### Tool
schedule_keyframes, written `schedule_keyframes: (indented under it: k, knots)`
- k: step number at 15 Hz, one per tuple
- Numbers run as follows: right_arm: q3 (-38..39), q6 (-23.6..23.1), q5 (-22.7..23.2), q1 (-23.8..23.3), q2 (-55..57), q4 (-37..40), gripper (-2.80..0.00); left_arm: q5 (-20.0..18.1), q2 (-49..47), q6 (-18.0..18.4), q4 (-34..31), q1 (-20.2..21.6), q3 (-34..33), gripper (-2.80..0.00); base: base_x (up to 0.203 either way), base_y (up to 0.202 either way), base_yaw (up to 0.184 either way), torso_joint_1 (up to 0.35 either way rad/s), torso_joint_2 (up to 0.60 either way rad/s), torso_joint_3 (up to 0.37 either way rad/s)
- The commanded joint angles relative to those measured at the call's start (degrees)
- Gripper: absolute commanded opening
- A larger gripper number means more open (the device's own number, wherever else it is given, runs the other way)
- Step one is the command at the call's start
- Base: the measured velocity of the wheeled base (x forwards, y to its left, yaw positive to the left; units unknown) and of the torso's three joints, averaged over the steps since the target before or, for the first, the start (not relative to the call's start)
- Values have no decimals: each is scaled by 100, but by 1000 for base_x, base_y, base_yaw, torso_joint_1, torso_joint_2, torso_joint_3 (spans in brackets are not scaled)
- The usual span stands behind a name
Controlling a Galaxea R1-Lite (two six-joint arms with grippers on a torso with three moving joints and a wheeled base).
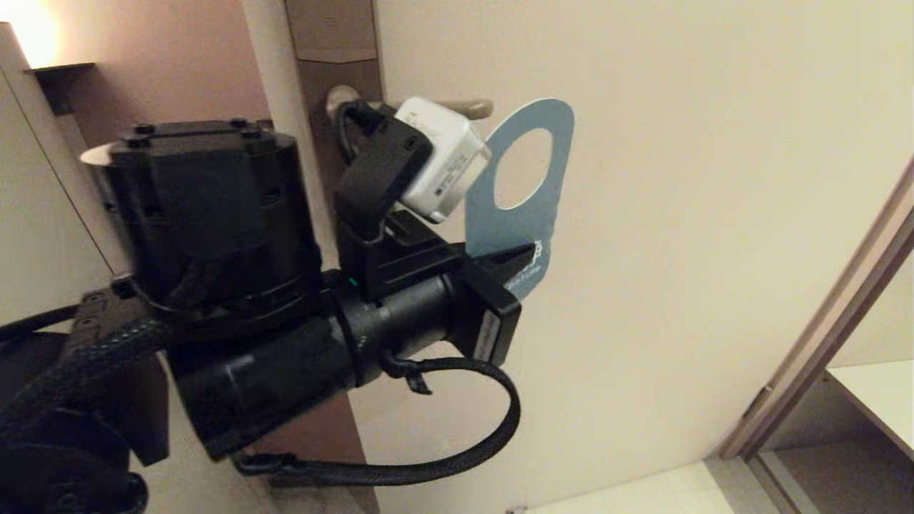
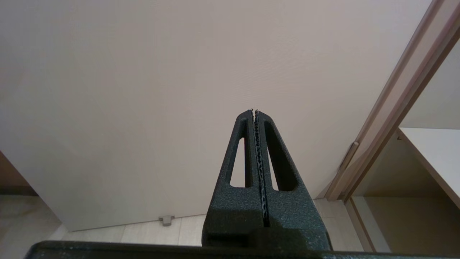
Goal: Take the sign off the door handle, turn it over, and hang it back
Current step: Hand it to the other hand
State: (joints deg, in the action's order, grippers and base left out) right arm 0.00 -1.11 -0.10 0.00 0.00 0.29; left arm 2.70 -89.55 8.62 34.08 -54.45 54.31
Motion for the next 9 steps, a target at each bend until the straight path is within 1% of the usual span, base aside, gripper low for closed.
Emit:
schedule_keyframes:
  k: [1,3,4,6,7,9]
  knots:
    - [0,-3,1,0,0,-7,-280,-389,433,-61,17,120,-250,-280,0,0,0,0,0,0]
    - [0,-3,1,0,0,-3,-280,-1188,711,-315,22,306,-564,-280,0,0,0,0,0,0]
    - [0,-3,1,0,0,-3,-280,-1465,785,-399,31,439,-698,-280,0,0,0,0,0,0]
    - [-5,-3,1,0,0,-3,-280,-1811,824,-587,42,612,-807,-280,0,0,0,0,0,0]
    - [0,-3,1,0,0,-3,-280,-2113,835,-702,46,752,-855,-280,0,0,0,0,0,0]
    - [0,-3,1,0,0,-3,-280,-2845,828,-759,38,1181,-902,-280,0,0,0,0,0,0]
